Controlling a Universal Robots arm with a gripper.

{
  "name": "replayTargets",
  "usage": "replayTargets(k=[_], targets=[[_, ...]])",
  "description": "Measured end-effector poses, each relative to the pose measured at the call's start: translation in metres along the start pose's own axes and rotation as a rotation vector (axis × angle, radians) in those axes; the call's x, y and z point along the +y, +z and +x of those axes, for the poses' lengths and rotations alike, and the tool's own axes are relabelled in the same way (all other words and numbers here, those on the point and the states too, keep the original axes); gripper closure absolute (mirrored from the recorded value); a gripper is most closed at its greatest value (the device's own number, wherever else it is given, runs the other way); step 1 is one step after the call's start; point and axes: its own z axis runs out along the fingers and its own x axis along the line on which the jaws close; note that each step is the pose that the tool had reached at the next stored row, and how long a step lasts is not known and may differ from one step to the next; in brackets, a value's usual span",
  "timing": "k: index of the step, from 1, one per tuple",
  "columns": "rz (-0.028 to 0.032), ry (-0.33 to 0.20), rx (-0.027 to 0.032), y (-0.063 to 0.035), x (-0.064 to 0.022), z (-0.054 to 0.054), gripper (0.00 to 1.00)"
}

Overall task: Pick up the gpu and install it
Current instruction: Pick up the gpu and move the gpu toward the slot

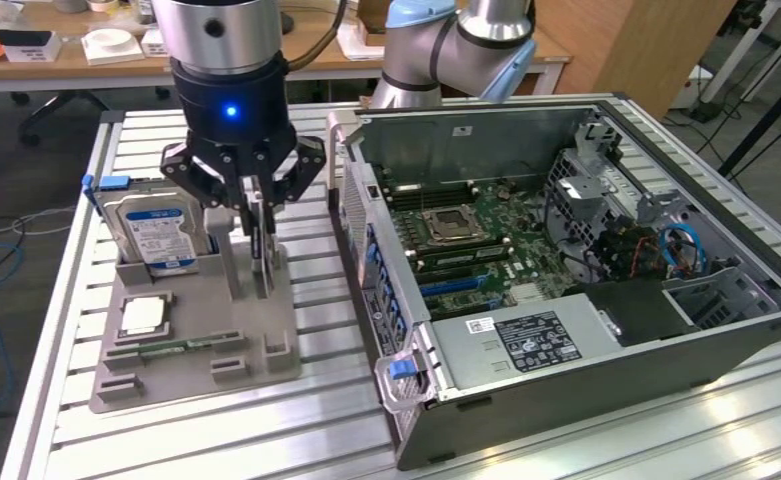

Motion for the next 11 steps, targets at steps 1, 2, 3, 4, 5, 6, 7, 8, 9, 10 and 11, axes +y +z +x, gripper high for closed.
replayTargets(k=[1,2,3,4,5,6,7,8,9,10,11], targets=[[0.0000,0.000,0.0000,-0.0006,0.0000,0.0000,0.74],[0.0000,0.000,0.0000,-0.0012,0.0000,0.0000,0.74],[0.0000,0.000,0.0000,-0.0018,0.0001,0.0000,0.74],[0.0000,0.000,0.0000,-0.0024,0.0001,-0.0001,0.74],[0.0001,0.000,0.0000,-0.0031,0.0001,-0.0001,0.74],[0.0000,0.000,0.0000,-0.0037,0.0001,-0.0001,0.74],[-0.0001,0.000,-0.0001,-0.0041,0.0001,-0.0001,0.74],[-0.0001,0.000,-0.0001,-0.0046,0.0002,-0.0001,0.74],[-0.0001,0.000,-0.0001,-0.0052,0.0002,-0.0001,0.74],[0.0000,0.000,-0.0001,-0.0057,0.0002,-0.0001,0.74],[0.0000,0.000,0.0000,-0.0063,0.0002,-0.0002,0.74]])
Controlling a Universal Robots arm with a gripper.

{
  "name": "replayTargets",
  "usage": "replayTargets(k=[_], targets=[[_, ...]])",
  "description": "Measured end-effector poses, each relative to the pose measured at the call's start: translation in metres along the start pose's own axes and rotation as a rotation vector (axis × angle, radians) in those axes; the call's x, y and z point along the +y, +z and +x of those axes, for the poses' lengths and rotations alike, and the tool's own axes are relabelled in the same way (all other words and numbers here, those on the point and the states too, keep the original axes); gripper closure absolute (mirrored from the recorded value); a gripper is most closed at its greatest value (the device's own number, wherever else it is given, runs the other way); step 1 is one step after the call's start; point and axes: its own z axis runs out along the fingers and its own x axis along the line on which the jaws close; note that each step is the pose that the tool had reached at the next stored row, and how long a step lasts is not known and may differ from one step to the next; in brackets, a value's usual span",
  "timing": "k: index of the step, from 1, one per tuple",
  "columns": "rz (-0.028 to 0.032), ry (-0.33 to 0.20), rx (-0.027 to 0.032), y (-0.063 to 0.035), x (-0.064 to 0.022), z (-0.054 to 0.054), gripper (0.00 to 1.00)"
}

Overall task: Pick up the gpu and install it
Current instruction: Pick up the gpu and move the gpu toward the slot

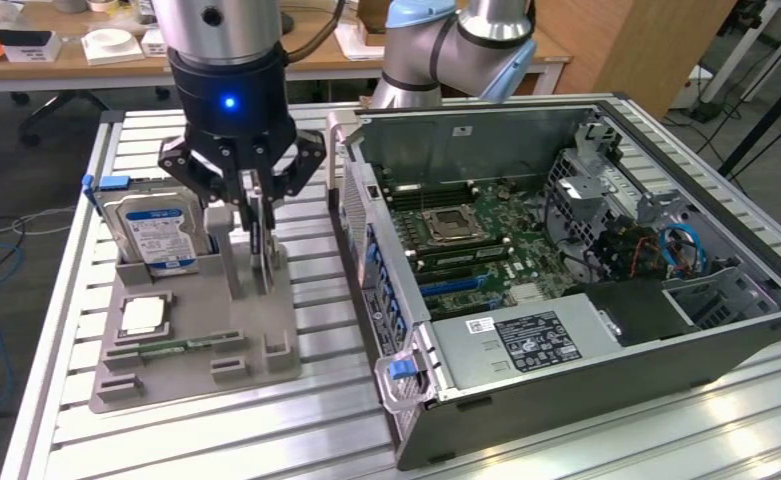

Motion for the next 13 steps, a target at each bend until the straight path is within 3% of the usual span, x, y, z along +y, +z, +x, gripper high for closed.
replayTargets(k=[13], targets=[[-0.0001,0.000,-0.0001,-0.0073,0.0003,-0.0002,0.74]])
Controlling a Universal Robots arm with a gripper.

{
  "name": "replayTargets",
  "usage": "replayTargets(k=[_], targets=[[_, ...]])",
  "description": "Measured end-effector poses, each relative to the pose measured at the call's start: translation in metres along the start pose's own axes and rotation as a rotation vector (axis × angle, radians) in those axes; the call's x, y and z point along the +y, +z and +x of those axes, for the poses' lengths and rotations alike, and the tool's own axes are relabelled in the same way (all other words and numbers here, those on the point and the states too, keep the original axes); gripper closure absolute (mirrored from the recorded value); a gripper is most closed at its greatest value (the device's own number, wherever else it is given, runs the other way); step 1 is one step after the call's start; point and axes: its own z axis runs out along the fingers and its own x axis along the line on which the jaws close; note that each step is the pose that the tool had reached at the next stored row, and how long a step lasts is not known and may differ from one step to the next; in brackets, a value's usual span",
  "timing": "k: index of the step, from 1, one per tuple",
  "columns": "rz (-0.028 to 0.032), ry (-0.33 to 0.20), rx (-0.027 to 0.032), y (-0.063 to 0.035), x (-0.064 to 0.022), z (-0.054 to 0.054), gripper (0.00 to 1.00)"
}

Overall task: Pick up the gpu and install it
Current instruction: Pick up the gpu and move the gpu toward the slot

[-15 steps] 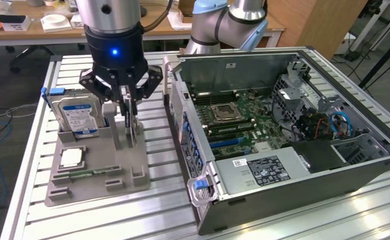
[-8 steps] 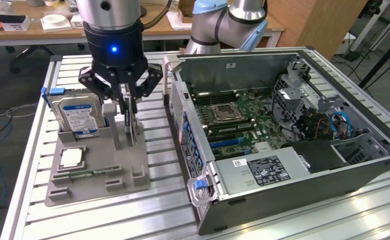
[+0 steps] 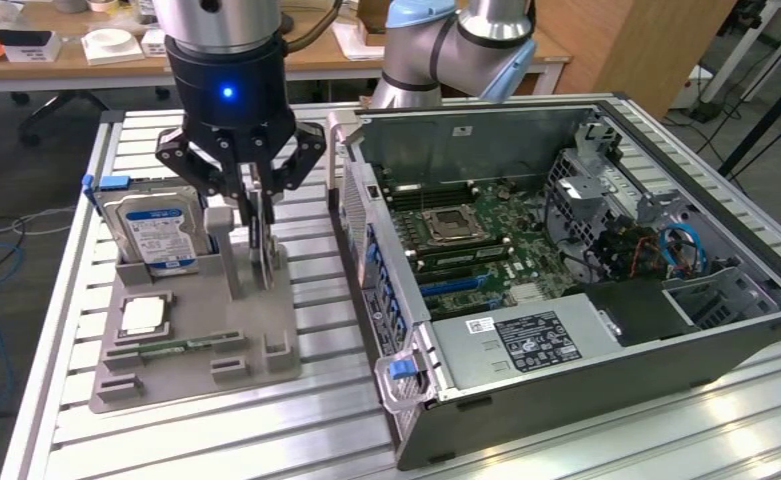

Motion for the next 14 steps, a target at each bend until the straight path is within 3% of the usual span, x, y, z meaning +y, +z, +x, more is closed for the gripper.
replayTargets(k=[14], targets=[[0.0000,0.000,0.0000,-0.0078,0.0003,-0.0002,0.74]])
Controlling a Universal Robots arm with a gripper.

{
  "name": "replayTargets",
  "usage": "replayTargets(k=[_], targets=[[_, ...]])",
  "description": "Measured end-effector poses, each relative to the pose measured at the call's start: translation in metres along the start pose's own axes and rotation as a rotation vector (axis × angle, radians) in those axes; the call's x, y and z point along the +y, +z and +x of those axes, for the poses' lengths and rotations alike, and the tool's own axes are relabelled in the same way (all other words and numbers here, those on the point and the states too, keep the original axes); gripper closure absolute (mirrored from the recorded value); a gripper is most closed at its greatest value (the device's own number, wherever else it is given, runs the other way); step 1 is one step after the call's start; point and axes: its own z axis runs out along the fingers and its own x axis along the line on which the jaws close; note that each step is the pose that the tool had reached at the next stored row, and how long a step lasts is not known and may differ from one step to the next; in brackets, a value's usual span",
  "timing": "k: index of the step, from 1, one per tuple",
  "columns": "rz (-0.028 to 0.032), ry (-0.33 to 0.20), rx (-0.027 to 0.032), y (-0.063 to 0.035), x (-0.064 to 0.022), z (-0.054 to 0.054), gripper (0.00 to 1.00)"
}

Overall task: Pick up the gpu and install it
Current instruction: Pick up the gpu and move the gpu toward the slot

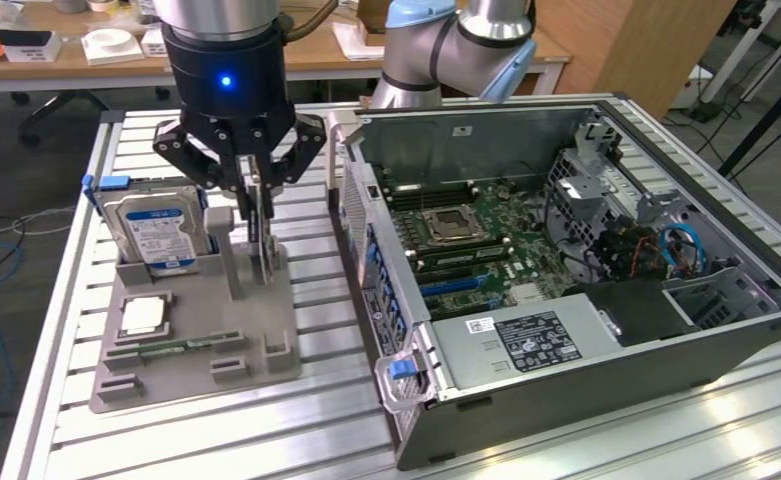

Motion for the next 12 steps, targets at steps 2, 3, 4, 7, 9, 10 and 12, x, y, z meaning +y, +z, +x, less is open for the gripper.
replayTargets(k=[2,3,4,7,9,10,12], targets=[[0.0000,0.000,0.0001,-0.0013,0.0001,0.0000,0.74],[0.0001,0.000,0.0001,-0.0020,0.0001,0.0000,0.74],[0.0000,0.000,0.0000,-0.0027,0.0001,-0.0001,0.74],[0.0000,0.000,0.0000,-0.0042,0.0002,-0.0001,0.74],[-0.0001,0.000,-0.0002,-0.0044,0.0002,-0.0001,0.74],[-0.0002,0.000,-0.0002,-0.0044,0.0002,-0.0001,0.74],[0.0000,0.000,0.0001,-0.0046,0.0002,-0.0001,0.74]])
